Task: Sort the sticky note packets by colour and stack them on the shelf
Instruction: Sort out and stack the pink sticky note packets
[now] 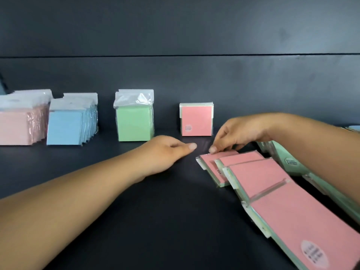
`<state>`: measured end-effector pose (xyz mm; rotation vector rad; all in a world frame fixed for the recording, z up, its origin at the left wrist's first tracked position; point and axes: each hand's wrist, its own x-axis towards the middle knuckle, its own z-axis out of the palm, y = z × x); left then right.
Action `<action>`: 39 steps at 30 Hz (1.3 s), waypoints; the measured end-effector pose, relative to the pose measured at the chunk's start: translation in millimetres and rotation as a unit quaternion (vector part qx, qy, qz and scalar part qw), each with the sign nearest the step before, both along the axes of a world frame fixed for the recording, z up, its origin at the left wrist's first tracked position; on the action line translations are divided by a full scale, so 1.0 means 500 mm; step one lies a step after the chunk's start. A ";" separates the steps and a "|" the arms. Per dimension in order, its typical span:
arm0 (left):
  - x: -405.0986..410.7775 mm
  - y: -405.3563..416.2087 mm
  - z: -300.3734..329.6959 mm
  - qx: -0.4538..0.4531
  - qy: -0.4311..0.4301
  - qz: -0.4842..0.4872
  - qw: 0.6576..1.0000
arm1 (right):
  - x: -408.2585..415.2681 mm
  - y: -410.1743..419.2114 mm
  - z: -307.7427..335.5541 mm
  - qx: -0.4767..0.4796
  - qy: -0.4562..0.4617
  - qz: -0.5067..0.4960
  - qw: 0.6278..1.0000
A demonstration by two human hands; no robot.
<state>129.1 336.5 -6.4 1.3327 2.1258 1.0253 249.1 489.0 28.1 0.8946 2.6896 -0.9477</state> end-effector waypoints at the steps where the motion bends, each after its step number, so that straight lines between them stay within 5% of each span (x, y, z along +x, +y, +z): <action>1: 0.009 -0.004 -0.001 -0.017 0.013 -0.019 1.000 | 0.004 -0.003 -0.004 0.007 0.000 -0.005 1.000; 8: 0.044 0.033 -0.028 -0.160 0.249 -0.043 0.954 | 0.019 -0.004 -0.012 0.031 0.020 -0.167 0.985; 12: 0.040 0.041 -0.030 -0.176 0.247 -0.035 0.952 | 0.032 0.002 -0.004 -0.091 0.099 -0.224 0.965; 16: 0.026 0.040 -0.040 -0.127 0.231 -0.039 0.964 | 0.035 0.011 -0.008 -0.251 0.193 -0.277 0.907; 20: 0.018 0.033 -0.038 -0.004 0.073 -0.027 0.997 | 0.025 0.014 -0.018 -0.290 0.228 -0.262 0.892; 25: 0.014 0.032 -0.031 0.074 -0.064 -0.015 0.995 | 0.018 0.008 -0.015 -0.271 0.294 -0.215 0.891; 31: -0.012 0.037 -0.005 0.213 -0.322 0.038 0.922 | 0.016 -0.012 0.003 -0.300 0.430 -0.171 0.834; 35: -0.010 0.038 -0.006 0.218 -0.332 0.028 0.917 | 0.022 -0.020 0.009 -0.229 0.364 -0.148 0.890; 39: -0.003 0.040 -0.007 0.236 -0.322 0.035 0.916 | 0.064 -0.009 0.027 -0.095 0.150 -0.173 0.969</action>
